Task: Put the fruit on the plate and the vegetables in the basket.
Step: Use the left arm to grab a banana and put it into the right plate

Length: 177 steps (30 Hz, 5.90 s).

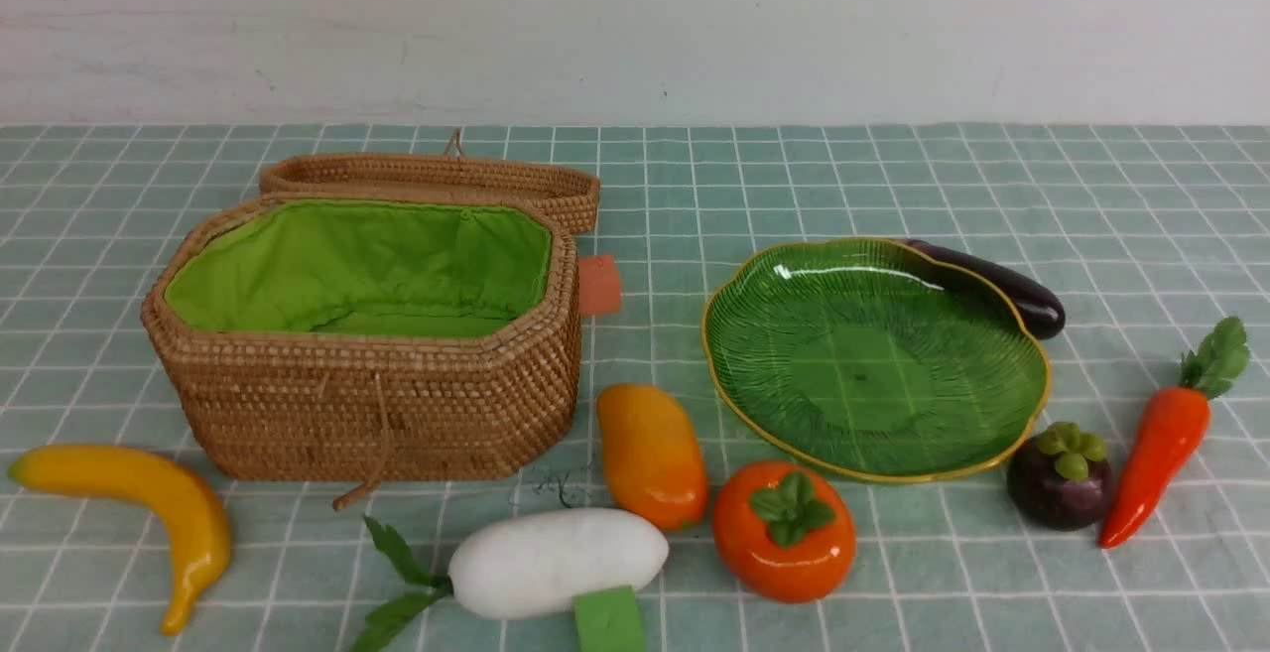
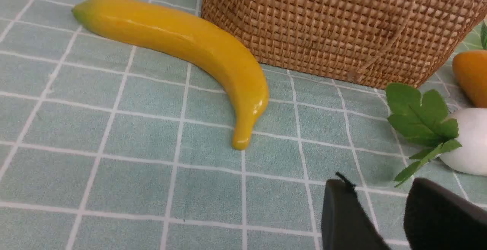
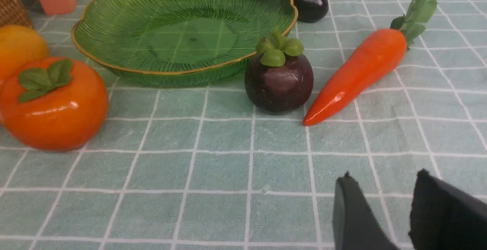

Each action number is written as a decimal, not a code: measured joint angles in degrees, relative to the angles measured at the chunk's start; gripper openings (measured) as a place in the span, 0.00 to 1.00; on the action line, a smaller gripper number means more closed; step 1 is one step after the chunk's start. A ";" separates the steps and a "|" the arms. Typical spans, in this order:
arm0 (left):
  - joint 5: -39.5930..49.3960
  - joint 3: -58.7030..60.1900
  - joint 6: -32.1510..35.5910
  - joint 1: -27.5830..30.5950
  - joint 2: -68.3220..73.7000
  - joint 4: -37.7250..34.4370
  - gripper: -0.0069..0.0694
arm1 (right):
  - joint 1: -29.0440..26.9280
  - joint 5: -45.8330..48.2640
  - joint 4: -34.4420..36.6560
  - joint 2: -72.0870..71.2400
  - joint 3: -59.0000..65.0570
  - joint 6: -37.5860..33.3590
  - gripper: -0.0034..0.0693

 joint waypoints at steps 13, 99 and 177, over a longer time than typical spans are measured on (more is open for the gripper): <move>0.00 0.00 0.00 0.00 0.00 0.00 0.40 | 0.00 0.00 0.00 0.00 0.00 0.00 0.38; -12.16 -35.38 -16.27 0.00 88.85 18.13 0.56 | 19.74 42.59 20.77 30.43 -61.36 -14.19 0.09; 39.32 -133.95 18.34 -39.01 138.60 -5.30 0.95 | 19.79 47.08 -0.27 26.40 -64.41 6.47 0.15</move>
